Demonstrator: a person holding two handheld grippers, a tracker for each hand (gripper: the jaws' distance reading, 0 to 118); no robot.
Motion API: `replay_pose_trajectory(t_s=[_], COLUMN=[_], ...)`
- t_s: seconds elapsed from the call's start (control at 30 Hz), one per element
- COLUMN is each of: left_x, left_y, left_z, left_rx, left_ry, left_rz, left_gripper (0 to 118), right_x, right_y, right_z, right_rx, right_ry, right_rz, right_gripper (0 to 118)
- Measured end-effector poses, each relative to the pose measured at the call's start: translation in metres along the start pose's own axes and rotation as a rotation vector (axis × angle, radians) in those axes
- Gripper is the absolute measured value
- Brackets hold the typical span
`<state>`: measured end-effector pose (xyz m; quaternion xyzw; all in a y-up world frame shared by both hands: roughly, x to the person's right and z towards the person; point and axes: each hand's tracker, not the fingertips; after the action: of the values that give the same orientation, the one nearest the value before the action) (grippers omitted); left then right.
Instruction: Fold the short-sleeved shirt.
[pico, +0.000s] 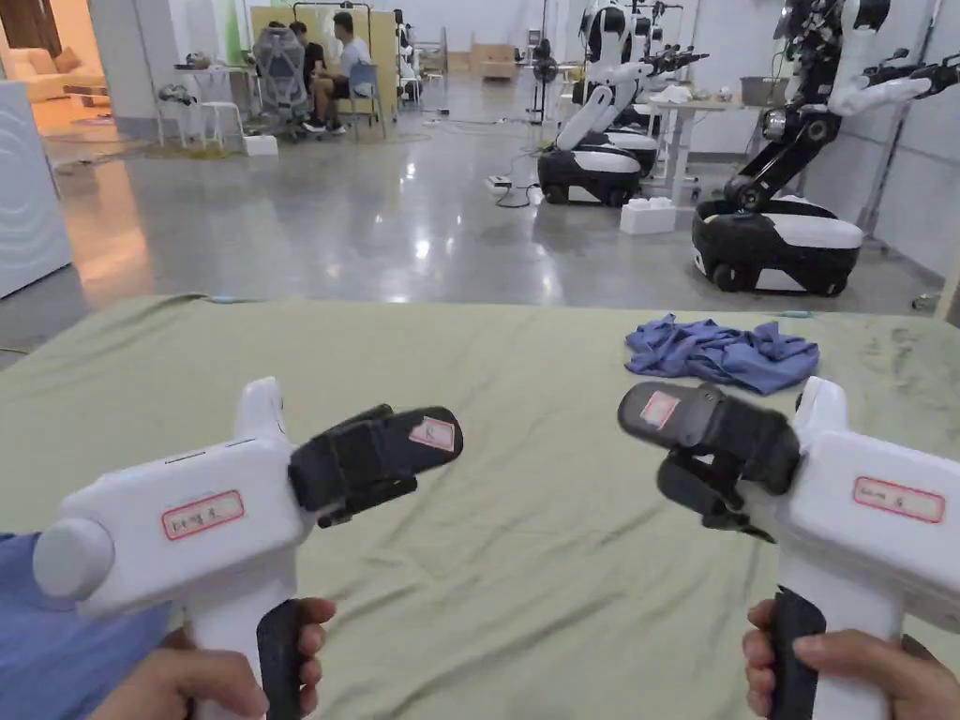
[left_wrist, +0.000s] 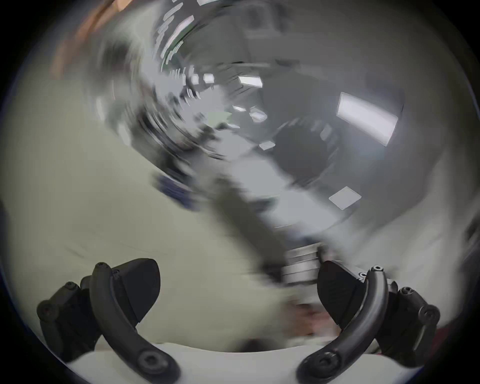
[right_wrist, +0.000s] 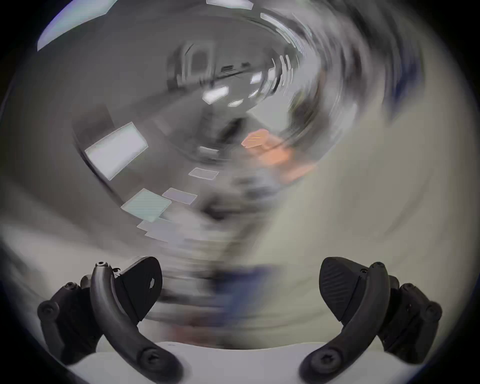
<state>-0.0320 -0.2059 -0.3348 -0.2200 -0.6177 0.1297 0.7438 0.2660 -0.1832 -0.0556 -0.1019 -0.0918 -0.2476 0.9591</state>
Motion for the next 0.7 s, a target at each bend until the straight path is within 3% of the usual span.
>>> replay_pose_trajectory(t_s=[0.03,0.07,0.1,0.13,0.2,0.33,0.4,0.7], left_x=[0.015,0.036,0.04,0.041,0.048,0.05,0.046,0.047], left_y=[-0.005,-0.015,-0.029,-0.042,-0.057,-0.086,-0.094,-0.103], left_z=[0.007,0.011,0.012,0.024,0.046,0.072,0.075,0.081], left_rx=[-0.022,-0.041,0.028,0.11,0.248,0.404,0.393,0.393], left_ry=[0.225,0.548,0.77,0.855,0.753,0.8,0.827,0.845], left_rz=[-0.145,-0.354,-0.516,-0.642,-0.718,-0.625,-0.62,-0.623], left_gripper=[118,118,118,118,118,118,118,118], right_x=[-0.029,-0.051,-0.054,-0.046,-0.045,-0.032,-0.025,-0.019], right_y=[-0.013,-0.042,-0.069,-0.089,-0.108,-0.13,-0.131,-0.131], right_z=[0.003,-0.003,-0.002,0.002,0.021,0.039,0.042,0.044], right_rx=[0.036,0.106,0.213,0.303,0.311,0.367,0.341,0.32], right_ry=[-0.35,-0.715,-0.898,-0.85,-0.672,-0.694,-0.632,-0.667], right_rz=[0.318,0.66,0.836,0.918,0.889,0.699,0.594,0.535], right_gripper=[118,118,118,118,118,118,118,118])
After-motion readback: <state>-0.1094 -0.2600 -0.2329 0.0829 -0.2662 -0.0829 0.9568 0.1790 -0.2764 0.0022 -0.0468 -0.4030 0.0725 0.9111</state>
